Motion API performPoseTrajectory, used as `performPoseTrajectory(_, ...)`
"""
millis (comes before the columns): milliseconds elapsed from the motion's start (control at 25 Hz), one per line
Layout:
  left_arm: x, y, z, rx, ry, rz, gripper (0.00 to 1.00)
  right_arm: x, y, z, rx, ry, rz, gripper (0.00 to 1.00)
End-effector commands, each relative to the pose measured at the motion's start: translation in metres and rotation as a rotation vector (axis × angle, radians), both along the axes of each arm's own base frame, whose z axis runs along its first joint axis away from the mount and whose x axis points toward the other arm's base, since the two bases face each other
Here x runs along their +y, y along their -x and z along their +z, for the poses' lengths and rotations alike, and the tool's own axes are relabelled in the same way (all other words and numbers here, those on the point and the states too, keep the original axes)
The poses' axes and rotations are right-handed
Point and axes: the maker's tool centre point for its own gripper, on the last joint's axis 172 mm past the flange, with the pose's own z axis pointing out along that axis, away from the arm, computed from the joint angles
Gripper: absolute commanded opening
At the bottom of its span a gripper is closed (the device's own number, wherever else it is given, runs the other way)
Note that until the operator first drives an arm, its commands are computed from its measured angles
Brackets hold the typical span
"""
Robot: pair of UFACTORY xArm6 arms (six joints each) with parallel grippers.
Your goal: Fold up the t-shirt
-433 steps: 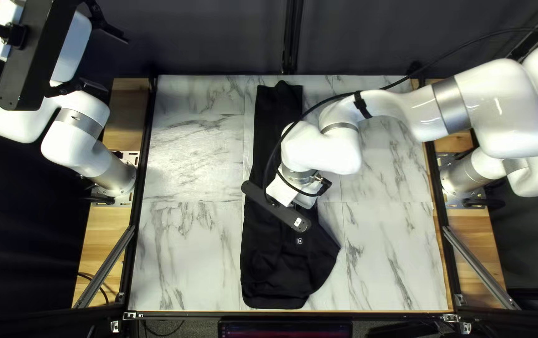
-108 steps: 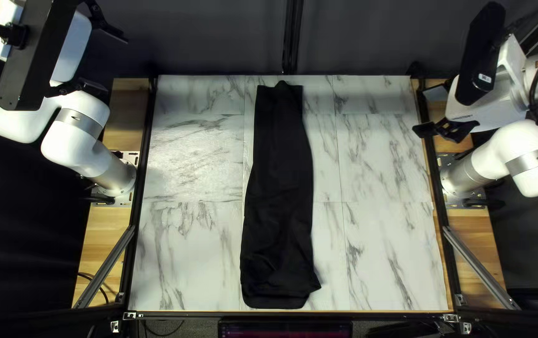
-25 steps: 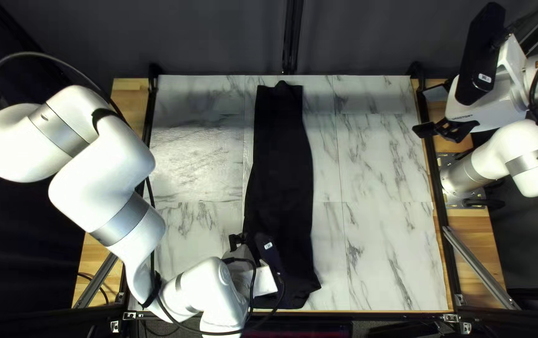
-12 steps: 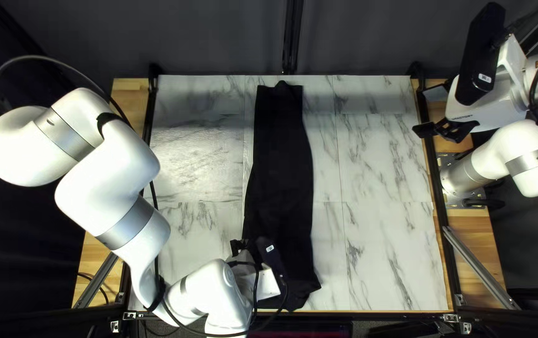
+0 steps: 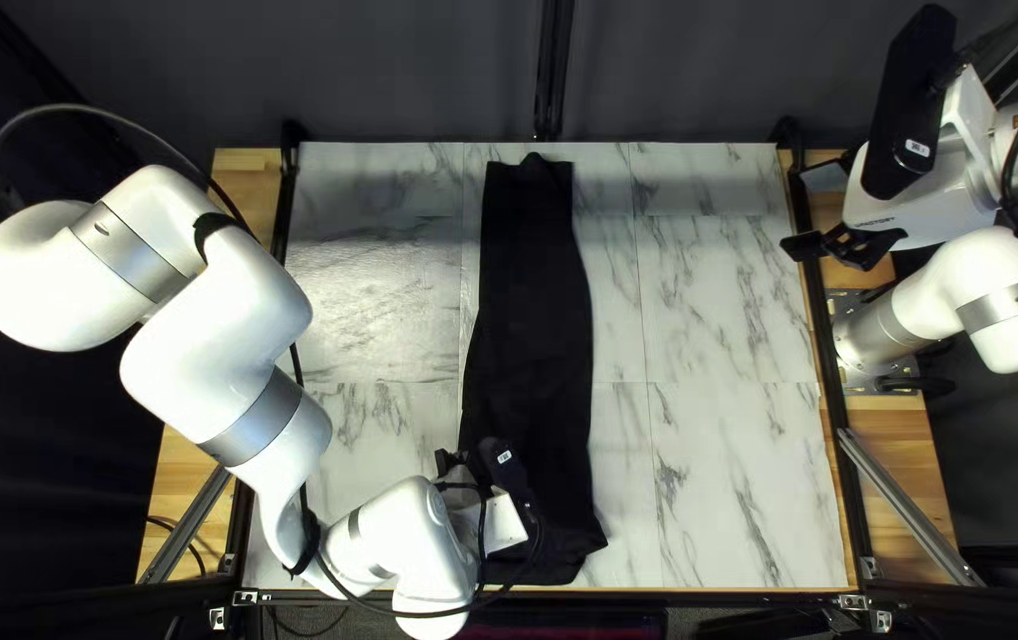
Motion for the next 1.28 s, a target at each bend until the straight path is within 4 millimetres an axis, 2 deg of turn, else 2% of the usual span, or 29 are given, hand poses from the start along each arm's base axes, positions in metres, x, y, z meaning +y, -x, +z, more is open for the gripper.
performPoseTrajectory(40, 0.009, 0.005, 0.020, 0.020, -0.042, 0.000, 0.00, 0.000, 0.000, 0.000, 0.000, 0.000, 0.000, 1.00)
performPoseTrajectory(360, 0.033, 0.004, 0.052, 0.079, -0.199, -0.006, 0.00, 0.000, 0.000, 0.000, 0.000, 0.000, 0.000, 1.00)
performPoseTrajectory(480, 0.033, 0.001, 0.067, 0.095, -0.252, -0.012, 0.00, 0.000, 0.000, 0.000, 0.000, 0.000, 0.000, 1.00)
performPoseTrajectory(640, 0.021, -0.020, 0.085, 0.099, -0.295, -0.052, 0.00, 0.000, 0.000, 0.000, 0.000, 0.000, 0.000, 1.00)
performPoseTrajectory(800, 0.016, -0.039, 0.079, 0.098, -0.287, -0.133, 0.00, 0.000, 0.000, 0.000, 0.000, 0.000, 0.000, 1.00)
performPoseTrajectory(1040, 0.036, -0.064, 0.051, 0.091, -0.187, -0.325, 0.00, 0.000, 0.000, 0.000, 0.000, 0.000, 0.000, 1.00)
performPoseTrajectory(1280, 0.040, -0.073, 0.057, 0.118, -0.160, -0.390, 0.00, 0.000, 0.000, 0.000, 0.000, 0.000, 0.000, 1.00)
